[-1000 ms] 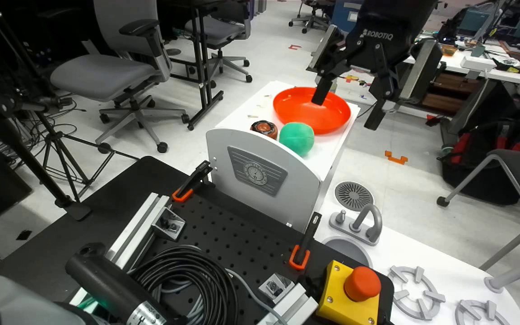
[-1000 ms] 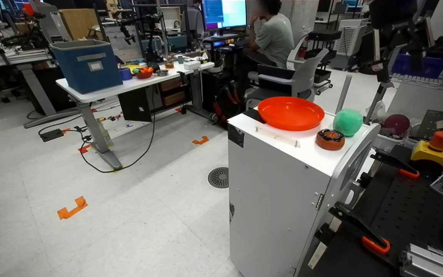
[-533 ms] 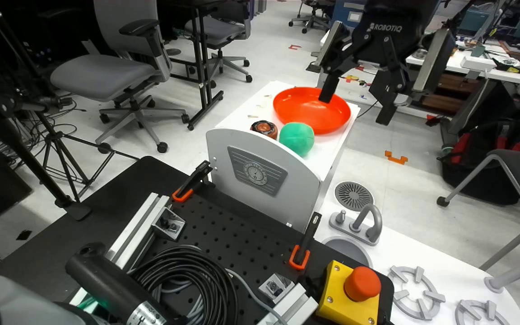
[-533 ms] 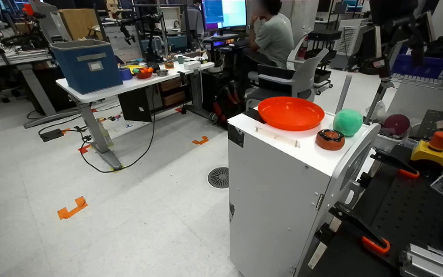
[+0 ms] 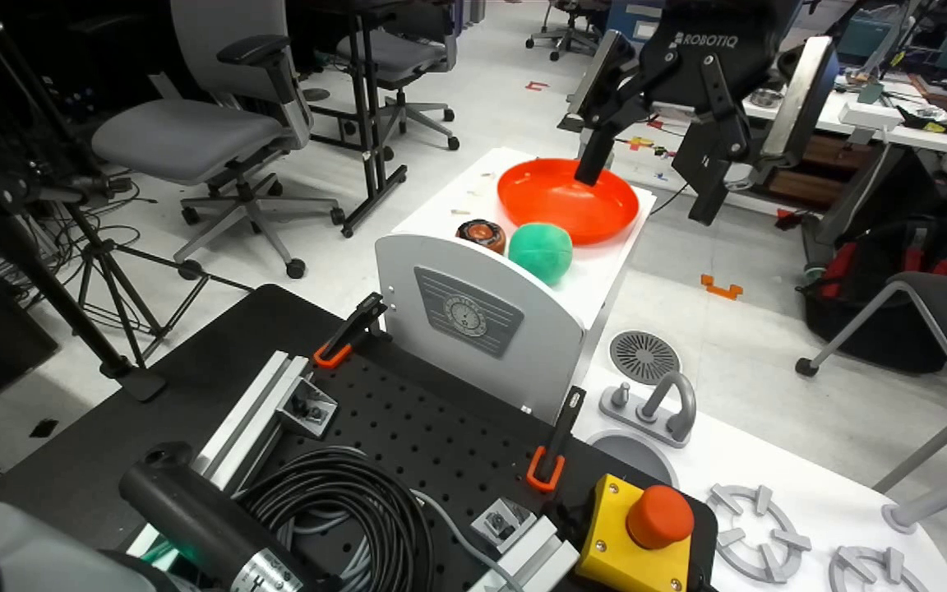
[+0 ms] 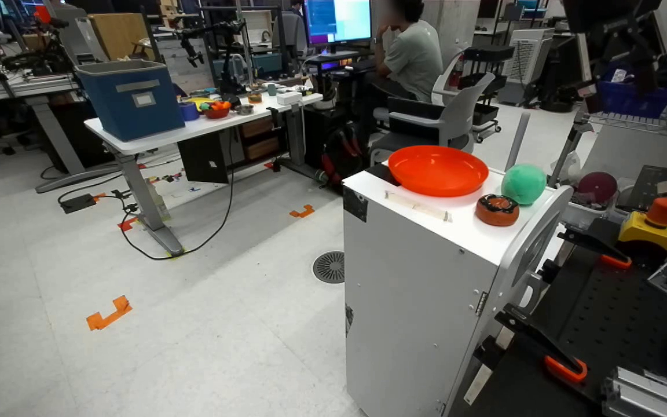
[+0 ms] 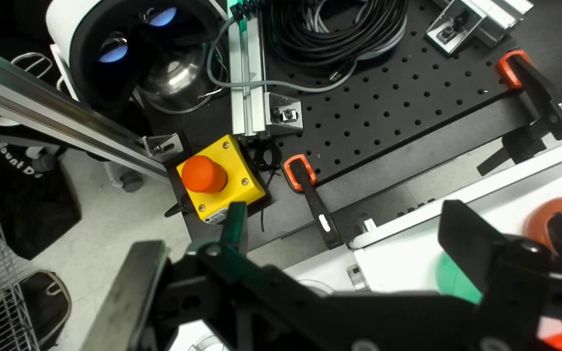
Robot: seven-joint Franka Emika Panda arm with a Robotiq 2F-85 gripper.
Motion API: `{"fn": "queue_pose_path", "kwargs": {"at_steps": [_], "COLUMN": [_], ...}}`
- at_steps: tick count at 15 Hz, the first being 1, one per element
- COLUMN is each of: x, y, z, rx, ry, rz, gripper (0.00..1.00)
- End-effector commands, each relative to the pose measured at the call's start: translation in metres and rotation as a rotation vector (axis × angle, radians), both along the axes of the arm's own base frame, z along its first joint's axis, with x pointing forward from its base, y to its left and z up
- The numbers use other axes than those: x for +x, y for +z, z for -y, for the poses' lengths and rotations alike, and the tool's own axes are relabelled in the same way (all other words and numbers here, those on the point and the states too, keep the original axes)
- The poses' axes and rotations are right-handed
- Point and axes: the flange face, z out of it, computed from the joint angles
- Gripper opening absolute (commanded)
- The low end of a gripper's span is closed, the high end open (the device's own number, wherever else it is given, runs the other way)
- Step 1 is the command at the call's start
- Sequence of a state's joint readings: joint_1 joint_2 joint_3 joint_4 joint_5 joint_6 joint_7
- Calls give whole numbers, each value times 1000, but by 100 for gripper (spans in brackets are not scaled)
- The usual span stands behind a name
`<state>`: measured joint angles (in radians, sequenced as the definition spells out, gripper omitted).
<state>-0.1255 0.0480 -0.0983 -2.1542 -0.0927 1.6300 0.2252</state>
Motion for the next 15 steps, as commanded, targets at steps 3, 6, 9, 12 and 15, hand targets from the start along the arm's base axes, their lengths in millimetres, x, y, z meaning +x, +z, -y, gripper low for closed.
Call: {"fn": "queue_pose_path", "kwargs": {"at_steps": [3,6,9,12,15], "x": [11,20,27,30,32], "y": [18,23,28,29,30], "z": [6,9,11,12,11], "rx": [-89,-126,-156,-158,-138], "ry": [73,108,141,174,209], "rz": [65,151,190,190,192], "gripper": [100,100,100,100,100]}}
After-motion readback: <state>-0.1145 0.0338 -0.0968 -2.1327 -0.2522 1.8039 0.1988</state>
